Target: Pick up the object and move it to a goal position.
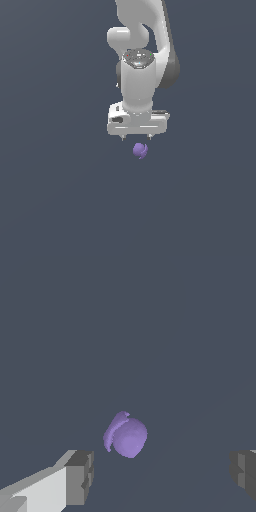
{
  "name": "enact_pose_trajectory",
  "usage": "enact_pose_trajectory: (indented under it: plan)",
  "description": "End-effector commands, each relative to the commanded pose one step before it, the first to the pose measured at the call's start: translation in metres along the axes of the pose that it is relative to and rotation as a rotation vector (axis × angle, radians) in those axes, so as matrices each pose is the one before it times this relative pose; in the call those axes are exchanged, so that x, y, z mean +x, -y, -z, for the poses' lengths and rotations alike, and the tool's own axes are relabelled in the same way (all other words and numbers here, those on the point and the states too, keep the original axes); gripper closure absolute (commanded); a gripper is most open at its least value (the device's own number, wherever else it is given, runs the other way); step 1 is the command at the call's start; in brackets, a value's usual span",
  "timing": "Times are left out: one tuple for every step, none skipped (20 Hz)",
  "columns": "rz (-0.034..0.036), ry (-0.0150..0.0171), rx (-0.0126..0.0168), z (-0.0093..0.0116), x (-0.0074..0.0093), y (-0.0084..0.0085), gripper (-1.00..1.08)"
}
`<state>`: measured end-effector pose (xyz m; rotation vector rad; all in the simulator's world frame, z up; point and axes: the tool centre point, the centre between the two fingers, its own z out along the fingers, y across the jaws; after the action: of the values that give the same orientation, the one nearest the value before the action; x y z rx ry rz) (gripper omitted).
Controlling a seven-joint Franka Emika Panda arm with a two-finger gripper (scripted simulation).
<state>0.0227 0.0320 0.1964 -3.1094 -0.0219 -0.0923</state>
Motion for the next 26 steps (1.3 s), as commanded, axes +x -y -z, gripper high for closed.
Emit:
enact_pose_trajectory:
  plan:
    - [0.0,0.0,0.0,0.0,0.0,-0.00001,-0.92]
    - [0.0,0.0,0.0,-0.00027,0.00023,0.00022,-0.92]
    - [-0.00169,-0.00144,0.00149,0.00017,0.00049,-0.0007,-0.92]
    - [-0.00218,-0.00186,0.00193,-0.00006,0.00088,-0.00069,-0.92]
    - [-0.00285,-0.00251,0.00257,-0.00014,0.00124,-0.00088,-0.92]
    - [-0.00355,-0.00329,0.0033,-0.00012,0.00159,-0.00118,-0.92]
    - [-0.00367,-0.00369,0.0036,-0.00008,0.00177,-0.00133,-0.92]
    - [-0.00267,-0.00305,0.00289,-0.00001,0.00146,-0.0011,-0.92]
    - [-0.00167,-0.00234,0.00215,0.00007,0.0011,-0.00085,-0.92]
    - [-0.00073,-0.00158,0.0014,0.00012,0.00074,-0.00058,-0.92]
    - [0.00007,-0.00075,0.00062,0.00012,0.00037,-0.00029,-0.92]
    - [0.0,0.0,0.0,0.00012,-0.00001,-0.00032,-0.92]
    - [0.00062,0.00075,-0.00069,-0.00019,-0.00029,0.00064,-0.92]
    - [-0.00138,0.00059,-0.00037,-0.00027,-0.00036,0.00027,-0.92]
    - [-0.0033,0.00068,-0.00027,-0.00072,-0.00029,0.00022,-0.92]
    - [-0.00473,0.00067,-0.00014,-0.00099,-0.00032,0.00034,-0.92]
    - [-0.00612,0.00084,-0.00017,-0.00126,-0.0004,0.00037,-0.92]
    - [-0.00723,0.00106,-0.00028,-0.0015,-0.00052,0.00049,-0.92]
    - [-0.00829,0.00129,-0.00041,-0.00174,-0.00064,0.00058,-0.92]
    - [-0.00941,0.00151,-0.00054,-0.00197,-0.00076,0.00066,-0.92]
    - [-0.0105,0.00169,-0.00066,-0.0022,-0.00087,0.00073,-0.92]
    - [-0.01157,0.00185,-0.00077,-0.00242,-0.00097,0.0008,-0.92]
    - [-0.01277,0.00199,-0.00088,-0.00266,-0.00108,0.00085,-0.92]
    - [-0.014,0.00213,-0.001,-0.00291,-0.00119,0.00089,-0.92]
    - [-0.01515,0.00228,-0.00116,-0.00313,-0.00131,0.00094,-0.92]
    - [-0.01632,0.00243,-0.00135,-0.00337,-0.00144,0.00098,-0.92]
